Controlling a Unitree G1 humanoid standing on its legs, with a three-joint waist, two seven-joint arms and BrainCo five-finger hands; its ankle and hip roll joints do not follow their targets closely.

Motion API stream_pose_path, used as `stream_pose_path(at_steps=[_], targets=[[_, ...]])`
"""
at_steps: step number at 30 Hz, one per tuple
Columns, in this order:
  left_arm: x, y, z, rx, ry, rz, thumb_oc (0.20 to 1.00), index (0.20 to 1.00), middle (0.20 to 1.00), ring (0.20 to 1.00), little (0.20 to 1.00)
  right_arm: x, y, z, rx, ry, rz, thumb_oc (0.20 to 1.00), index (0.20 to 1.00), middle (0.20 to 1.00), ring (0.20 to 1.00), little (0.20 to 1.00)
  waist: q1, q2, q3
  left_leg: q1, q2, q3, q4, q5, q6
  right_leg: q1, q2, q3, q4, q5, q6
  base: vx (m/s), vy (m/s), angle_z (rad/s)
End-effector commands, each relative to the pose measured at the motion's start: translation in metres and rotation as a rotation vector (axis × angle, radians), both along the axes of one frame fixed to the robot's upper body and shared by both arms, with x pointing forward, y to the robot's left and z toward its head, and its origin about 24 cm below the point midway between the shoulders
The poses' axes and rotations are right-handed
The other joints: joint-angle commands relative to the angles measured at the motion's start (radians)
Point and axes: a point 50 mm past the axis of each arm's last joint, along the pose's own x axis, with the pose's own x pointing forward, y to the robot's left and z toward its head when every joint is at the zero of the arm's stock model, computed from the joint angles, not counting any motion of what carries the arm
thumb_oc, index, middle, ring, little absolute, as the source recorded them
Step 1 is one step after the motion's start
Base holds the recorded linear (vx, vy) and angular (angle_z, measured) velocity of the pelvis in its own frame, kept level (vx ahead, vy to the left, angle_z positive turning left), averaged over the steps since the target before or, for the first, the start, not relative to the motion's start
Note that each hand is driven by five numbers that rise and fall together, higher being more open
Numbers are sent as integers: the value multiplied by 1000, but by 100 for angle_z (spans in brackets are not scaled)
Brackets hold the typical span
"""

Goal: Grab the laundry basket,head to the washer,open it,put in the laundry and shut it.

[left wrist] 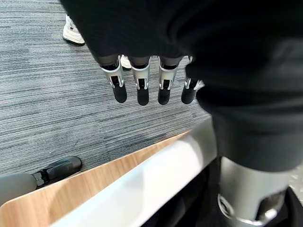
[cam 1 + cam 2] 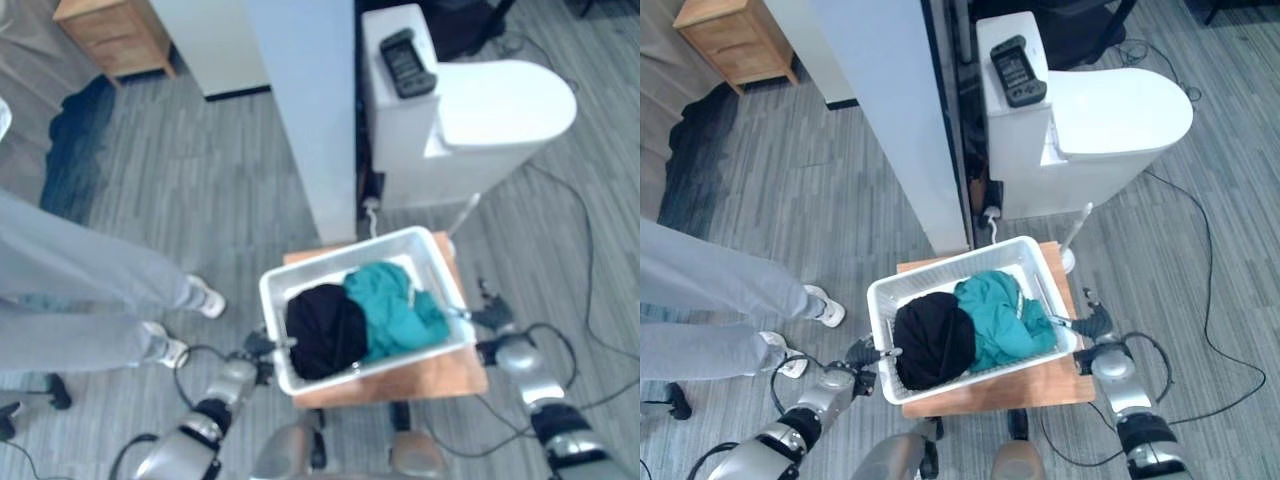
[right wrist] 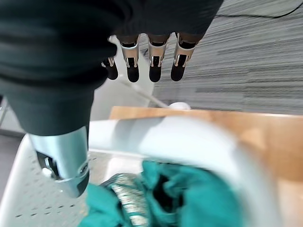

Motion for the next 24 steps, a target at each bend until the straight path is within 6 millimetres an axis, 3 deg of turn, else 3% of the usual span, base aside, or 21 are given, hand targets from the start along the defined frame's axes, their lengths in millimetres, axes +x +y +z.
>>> stream_pose_path(at_steps=[1,13,20,24], targets=[[19,-6,12,16,-47,-3,1000,1000,1000,1000,1000,14,3,25,18,-120,36,1000,1000,1000,1000,1000,41,-3,-35,18,-8,-65,53,-73,-7,-165,-4,-52,75,75,17,0,0,0],[21,-1,12,36,-39,18,1000,1000,1000,1000,1000,20,13,26,34,-119,59,1000,1000,1000,1000,1000,46,-7,-24,5,-8,-76,53,-67,-8,-189,-4,-61,107,63,13,2,1,1],[26,-4,16,44,-55,-1,1000,1000,1000,1000,1000,15,6,19,38,-90,20,1000,1000,1000,1000,1000,41,-15,-12,-6,-5,-85,55,-65,-8,-210,-3,-69,135,52,11,9,-4,6],[36,-1,23,82,-63,-13,1000,1000,1000,1000,1000,22,4,22,53,-83,11,1000,1000,1000,1000,1000,40,-20,1,-29,-5,-87,53,-56,-8,-237,1,-66,136,58,11,-17,-3,0]])
